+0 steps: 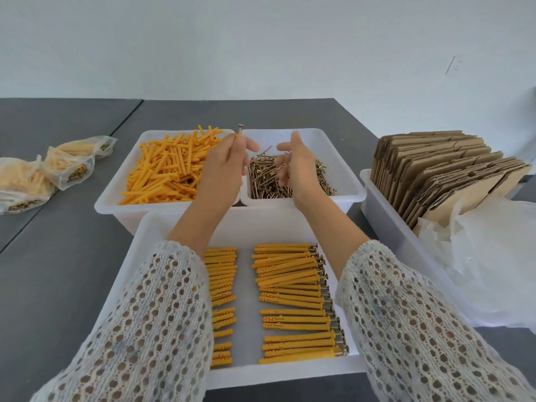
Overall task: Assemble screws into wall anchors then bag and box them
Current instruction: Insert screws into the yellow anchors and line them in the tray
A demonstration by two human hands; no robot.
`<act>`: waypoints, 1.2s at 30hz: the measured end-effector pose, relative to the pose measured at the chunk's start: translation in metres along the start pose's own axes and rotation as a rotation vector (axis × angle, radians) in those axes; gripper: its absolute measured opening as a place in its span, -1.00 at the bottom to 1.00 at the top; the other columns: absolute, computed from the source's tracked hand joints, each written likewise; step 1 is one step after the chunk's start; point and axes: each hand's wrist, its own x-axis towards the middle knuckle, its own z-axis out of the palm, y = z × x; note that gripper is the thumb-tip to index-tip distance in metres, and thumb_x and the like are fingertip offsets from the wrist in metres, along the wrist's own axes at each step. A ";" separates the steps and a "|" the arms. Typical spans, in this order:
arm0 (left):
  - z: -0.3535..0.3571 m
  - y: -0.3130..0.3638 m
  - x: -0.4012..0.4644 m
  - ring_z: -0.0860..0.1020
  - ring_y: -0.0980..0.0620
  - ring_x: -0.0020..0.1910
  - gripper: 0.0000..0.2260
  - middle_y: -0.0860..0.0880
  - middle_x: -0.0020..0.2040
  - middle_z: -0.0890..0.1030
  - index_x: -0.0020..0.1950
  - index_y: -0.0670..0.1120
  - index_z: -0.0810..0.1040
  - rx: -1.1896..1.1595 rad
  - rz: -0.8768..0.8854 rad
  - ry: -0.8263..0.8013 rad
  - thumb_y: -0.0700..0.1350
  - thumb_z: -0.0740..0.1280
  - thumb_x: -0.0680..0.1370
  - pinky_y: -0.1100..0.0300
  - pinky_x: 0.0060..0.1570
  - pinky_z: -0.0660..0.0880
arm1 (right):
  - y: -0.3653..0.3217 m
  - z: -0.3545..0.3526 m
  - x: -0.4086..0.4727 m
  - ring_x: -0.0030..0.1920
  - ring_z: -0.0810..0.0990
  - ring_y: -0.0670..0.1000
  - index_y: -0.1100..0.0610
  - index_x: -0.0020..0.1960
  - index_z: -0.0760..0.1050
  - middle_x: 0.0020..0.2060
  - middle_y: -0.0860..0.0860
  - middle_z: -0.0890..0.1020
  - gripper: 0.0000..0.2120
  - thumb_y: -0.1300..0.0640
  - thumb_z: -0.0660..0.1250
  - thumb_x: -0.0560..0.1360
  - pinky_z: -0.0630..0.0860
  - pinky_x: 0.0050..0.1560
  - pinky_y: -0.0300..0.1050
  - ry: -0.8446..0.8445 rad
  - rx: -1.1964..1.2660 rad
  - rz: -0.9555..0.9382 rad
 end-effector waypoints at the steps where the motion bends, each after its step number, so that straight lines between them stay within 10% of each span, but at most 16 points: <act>1: -0.001 0.007 -0.001 0.48 0.15 -0.33 -0.69 0.02 -0.28 0.48 -0.01 -0.07 0.59 -0.056 -0.054 -0.144 -0.06 0.07 0.72 0.28 -0.35 0.45 | 0.001 -0.005 0.003 -0.48 0.36 -0.04 0.22 0.15 0.51 -0.26 0.05 0.51 -0.54 -0.12 0.02 0.68 0.33 -0.43 -0.16 0.053 0.056 0.038; 7: 0.020 0.026 -0.026 0.65 0.08 -0.18 -0.79 -0.04 -0.15 0.60 -0.01 -0.11 0.60 0.177 -0.330 -1.062 -0.06 0.23 0.68 0.23 -0.19 0.61 | 0.001 -0.019 0.012 -0.47 0.33 -0.03 0.19 -0.09 0.48 -0.38 0.04 0.46 -0.74 0.10 0.11 0.64 0.32 -0.46 -0.21 0.098 0.342 0.199; 12: 0.063 0.017 -0.059 0.59 0.03 -0.28 -0.88 0.00 -0.25 0.61 0.10 -0.12 0.61 0.557 -0.346 -1.327 -0.10 0.35 0.62 0.26 -0.32 0.52 | 0.002 -0.020 0.012 -0.48 0.36 -0.03 0.22 -0.08 0.51 -0.41 0.04 0.47 -0.83 0.22 0.17 0.58 0.34 -0.47 -0.19 0.029 0.253 0.191; 17: 0.065 0.012 -0.057 0.56 -0.03 -0.09 -0.79 0.09 -0.12 0.54 0.09 -0.05 0.58 0.680 -0.076 -1.143 -0.02 0.48 0.51 0.11 -0.08 0.54 | 0.003 -0.018 0.015 -0.48 0.36 -0.04 0.21 -0.10 0.50 -0.42 0.04 0.47 -0.84 0.26 0.16 0.58 0.35 -0.48 -0.19 -0.001 0.200 0.186; 20: 0.056 0.019 -0.047 0.52 0.14 -0.21 -0.82 0.15 -0.18 0.52 0.09 -0.03 0.64 0.611 -0.038 -1.001 -0.01 0.45 0.53 0.33 -0.22 0.46 | 0.006 -0.017 0.017 -0.45 0.38 -0.02 0.22 -0.09 0.49 -0.41 0.04 0.47 -0.84 0.27 0.15 0.57 0.37 -0.47 -0.19 0.010 0.090 0.143; 25: 0.023 0.016 -0.019 0.57 0.02 -0.17 -0.84 0.05 -0.17 0.61 -0.10 0.05 0.58 0.602 0.149 -0.301 -0.07 0.23 0.60 0.03 -0.17 0.56 | 0.019 -0.013 0.020 -0.33 0.37 -0.01 0.18 -0.23 0.41 -0.35 0.01 0.47 -0.86 0.28 0.18 0.49 0.33 -0.33 -0.26 0.013 -0.725 -0.198; 28: -0.002 -0.008 -0.008 0.54 -0.05 0.01 -0.82 -0.02 -0.03 0.59 -0.03 -0.01 0.58 0.735 0.144 -0.004 -0.11 0.18 0.62 -0.01 -0.14 0.53 | 0.026 -0.008 0.023 -0.04 0.53 0.09 0.17 0.02 0.51 -0.07 0.07 0.60 -0.84 0.13 0.21 0.53 0.50 0.00 -0.11 -0.209 -1.148 -0.139; 36: -0.022 -0.048 0.003 0.27 -0.28 0.42 -0.58 -0.16 0.42 0.41 0.41 0.06 0.42 1.101 -0.425 -0.287 0.08 -0.04 0.65 -0.25 0.35 0.17 | 0.018 0.001 0.020 0.45 0.29 0.18 0.13 0.48 0.27 0.48 0.12 0.32 -0.56 0.06 0.02 0.64 0.23 0.44 0.15 -0.469 -1.369 0.167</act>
